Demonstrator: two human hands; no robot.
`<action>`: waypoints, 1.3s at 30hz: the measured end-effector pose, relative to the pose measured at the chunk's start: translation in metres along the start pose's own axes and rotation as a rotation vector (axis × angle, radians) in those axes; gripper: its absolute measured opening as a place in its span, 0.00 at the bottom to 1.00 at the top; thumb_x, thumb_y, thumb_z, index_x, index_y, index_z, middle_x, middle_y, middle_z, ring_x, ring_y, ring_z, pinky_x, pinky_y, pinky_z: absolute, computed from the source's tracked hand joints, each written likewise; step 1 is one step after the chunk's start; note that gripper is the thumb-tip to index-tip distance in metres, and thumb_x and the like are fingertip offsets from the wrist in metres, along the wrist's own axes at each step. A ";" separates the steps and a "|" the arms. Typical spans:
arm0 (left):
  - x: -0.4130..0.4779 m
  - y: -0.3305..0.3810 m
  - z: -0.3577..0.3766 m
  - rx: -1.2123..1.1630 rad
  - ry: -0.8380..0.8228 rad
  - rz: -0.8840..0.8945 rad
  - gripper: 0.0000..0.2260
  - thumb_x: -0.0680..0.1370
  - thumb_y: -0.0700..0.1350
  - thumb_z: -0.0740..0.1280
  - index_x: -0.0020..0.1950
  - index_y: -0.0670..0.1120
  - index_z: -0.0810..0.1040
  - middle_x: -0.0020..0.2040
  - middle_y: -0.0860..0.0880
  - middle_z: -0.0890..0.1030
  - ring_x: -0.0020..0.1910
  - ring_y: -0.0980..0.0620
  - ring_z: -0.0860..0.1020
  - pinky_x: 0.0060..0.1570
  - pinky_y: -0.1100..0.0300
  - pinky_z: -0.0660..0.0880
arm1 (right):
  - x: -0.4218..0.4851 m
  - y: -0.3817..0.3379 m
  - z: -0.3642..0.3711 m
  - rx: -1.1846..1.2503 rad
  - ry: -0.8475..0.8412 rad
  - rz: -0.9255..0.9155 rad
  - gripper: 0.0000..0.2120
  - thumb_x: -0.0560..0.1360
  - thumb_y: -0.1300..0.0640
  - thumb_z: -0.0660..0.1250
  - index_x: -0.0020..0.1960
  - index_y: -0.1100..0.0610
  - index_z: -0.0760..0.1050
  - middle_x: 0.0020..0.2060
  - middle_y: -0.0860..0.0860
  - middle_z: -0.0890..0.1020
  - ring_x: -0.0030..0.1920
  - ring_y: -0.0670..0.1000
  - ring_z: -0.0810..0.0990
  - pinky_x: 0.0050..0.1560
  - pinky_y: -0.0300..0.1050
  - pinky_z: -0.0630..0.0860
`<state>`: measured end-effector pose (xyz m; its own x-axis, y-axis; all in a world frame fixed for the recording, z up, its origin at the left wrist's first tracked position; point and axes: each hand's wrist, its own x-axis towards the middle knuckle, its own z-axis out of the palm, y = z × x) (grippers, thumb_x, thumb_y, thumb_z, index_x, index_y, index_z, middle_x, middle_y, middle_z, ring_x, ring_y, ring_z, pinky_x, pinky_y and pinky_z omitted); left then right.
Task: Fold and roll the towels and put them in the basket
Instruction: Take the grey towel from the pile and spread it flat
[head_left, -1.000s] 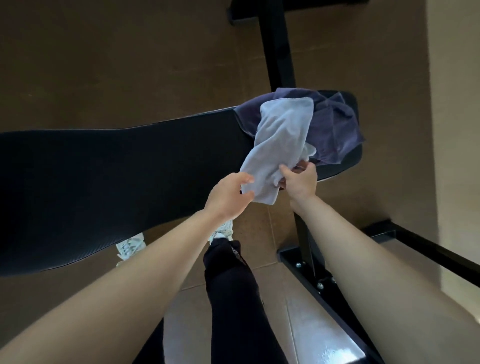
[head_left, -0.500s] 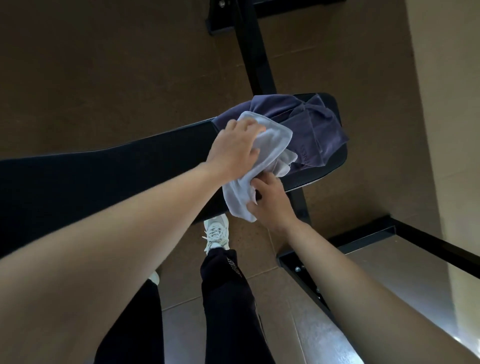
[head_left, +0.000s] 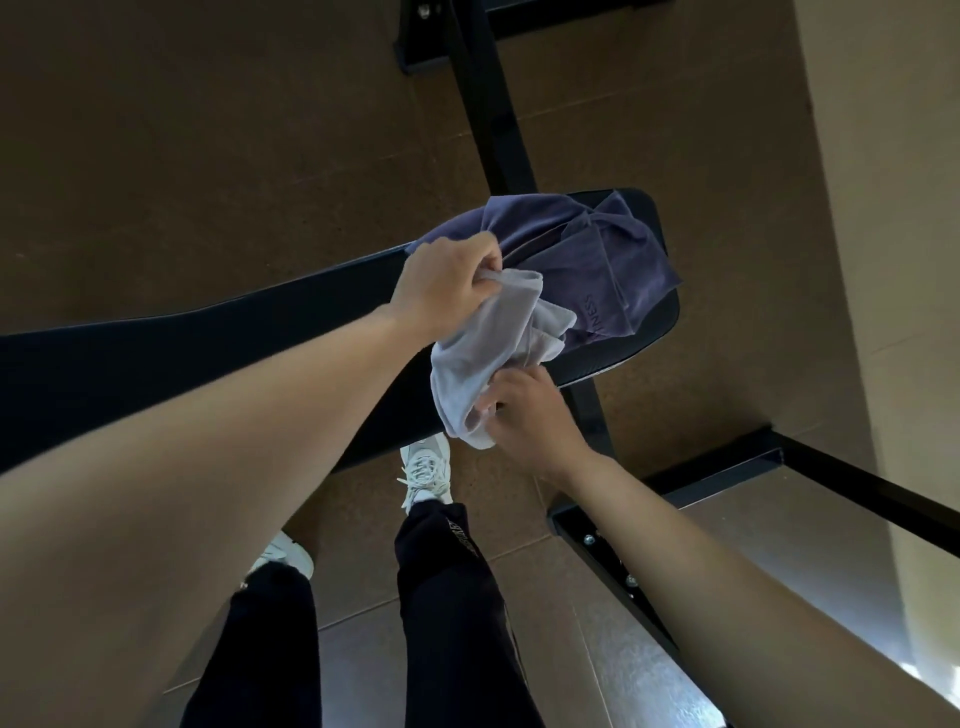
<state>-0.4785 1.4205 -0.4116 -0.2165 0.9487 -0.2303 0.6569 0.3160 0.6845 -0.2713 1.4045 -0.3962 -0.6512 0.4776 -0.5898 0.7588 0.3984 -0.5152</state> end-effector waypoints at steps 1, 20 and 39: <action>-0.006 -0.002 -0.001 -0.012 -0.004 -0.012 0.05 0.81 0.45 0.69 0.55 0.47 0.81 0.47 0.47 0.84 0.45 0.50 0.80 0.48 0.57 0.71 | 0.001 -0.002 -0.004 0.075 0.104 0.035 0.07 0.75 0.55 0.65 0.48 0.51 0.82 0.50 0.43 0.80 0.54 0.51 0.73 0.56 0.51 0.75; -0.179 -0.011 -0.082 -0.257 0.039 -0.110 0.03 0.84 0.43 0.65 0.52 0.49 0.72 0.40 0.57 0.78 0.37 0.56 0.77 0.37 0.56 0.74 | -0.003 -0.112 -0.021 0.072 0.296 -0.297 0.11 0.70 0.49 0.78 0.40 0.54 0.80 0.34 0.42 0.76 0.42 0.46 0.67 0.45 0.47 0.65; -0.295 -0.027 -0.315 -0.167 0.020 -0.341 0.10 0.79 0.54 0.73 0.42 0.55 0.75 0.31 0.55 0.74 0.29 0.57 0.68 0.32 0.60 0.67 | -0.021 -0.300 -0.100 -0.389 -0.180 -0.350 0.17 0.75 0.36 0.71 0.48 0.50 0.84 0.50 0.46 0.78 0.55 0.51 0.70 0.55 0.53 0.64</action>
<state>-0.6605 1.1332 -0.1445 -0.4173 0.7885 -0.4518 0.4181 0.6080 0.6749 -0.4844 1.3530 -0.1672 -0.8310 0.1367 -0.5392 0.4227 0.7853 -0.4523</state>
